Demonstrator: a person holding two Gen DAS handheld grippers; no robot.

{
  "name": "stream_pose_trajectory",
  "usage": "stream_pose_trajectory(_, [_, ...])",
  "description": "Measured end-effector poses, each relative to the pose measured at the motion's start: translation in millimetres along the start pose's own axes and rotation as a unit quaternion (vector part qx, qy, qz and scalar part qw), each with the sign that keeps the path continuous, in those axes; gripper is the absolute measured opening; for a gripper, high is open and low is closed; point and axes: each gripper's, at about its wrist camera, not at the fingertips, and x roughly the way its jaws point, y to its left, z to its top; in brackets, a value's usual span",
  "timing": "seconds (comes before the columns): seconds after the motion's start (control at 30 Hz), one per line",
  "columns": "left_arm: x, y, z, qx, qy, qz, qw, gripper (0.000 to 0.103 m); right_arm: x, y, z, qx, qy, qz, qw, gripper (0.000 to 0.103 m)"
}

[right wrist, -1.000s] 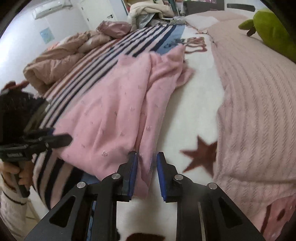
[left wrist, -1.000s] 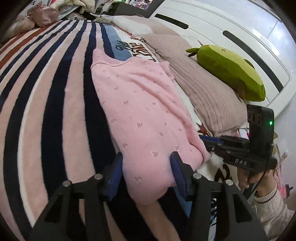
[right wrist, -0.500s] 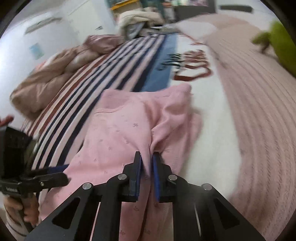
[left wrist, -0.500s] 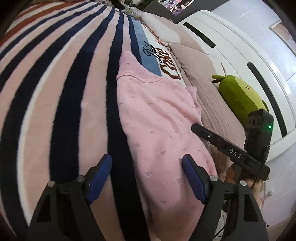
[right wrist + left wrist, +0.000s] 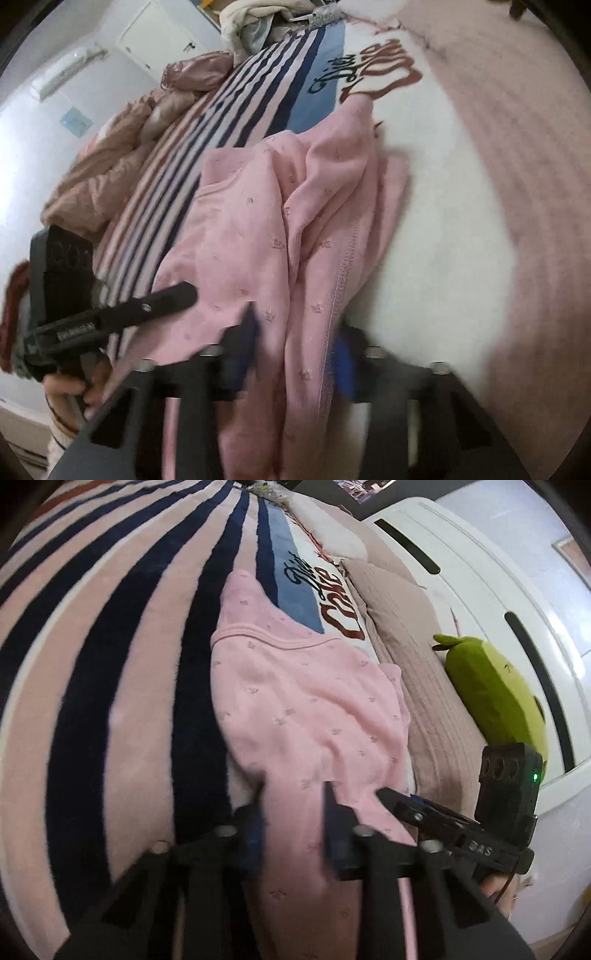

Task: Fold small clothes
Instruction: 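Grasp the folded shirt with both tools and lift it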

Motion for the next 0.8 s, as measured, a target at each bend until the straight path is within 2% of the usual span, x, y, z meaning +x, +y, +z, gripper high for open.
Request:
stream_pose_trajectory(0.2, [-46,-39,3,0.059,-0.035,0.008,0.9976,0.01,-25,25,-5,-0.025,-0.05,0.032,0.998,0.019])
stream_pose_trajectory(0.33, [-94,-77,6,0.115,-0.073,0.03,0.9903,0.01,-56,59,-4,-0.044,-0.091,0.055,0.993,0.018])
stream_pose_trajectory(0.47, [-156,-104,7,0.148,-0.117,0.047,0.9809,0.01,-91,115,-3,-0.093,-0.133,0.059,0.985,0.018])
stream_pose_trajectory(0.57, [-206,-118,3,0.166,-0.153,0.061,0.9723,0.01,-115,155,-1,-0.115,-0.158,0.081,0.977,0.018])
stream_pose_trajectory(0.7, [-282,-126,-5,0.177,-0.198,0.084,0.9604,0.01,-134,217,3,-0.156,-0.175,0.102,0.967,0.018])
stream_pose_trajectory(0.8, [-334,-124,-8,0.172,-0.217,0.1,0.9556,0.01,-144,265,2,-0.187,-0.185,0.13,0.956,0.018])
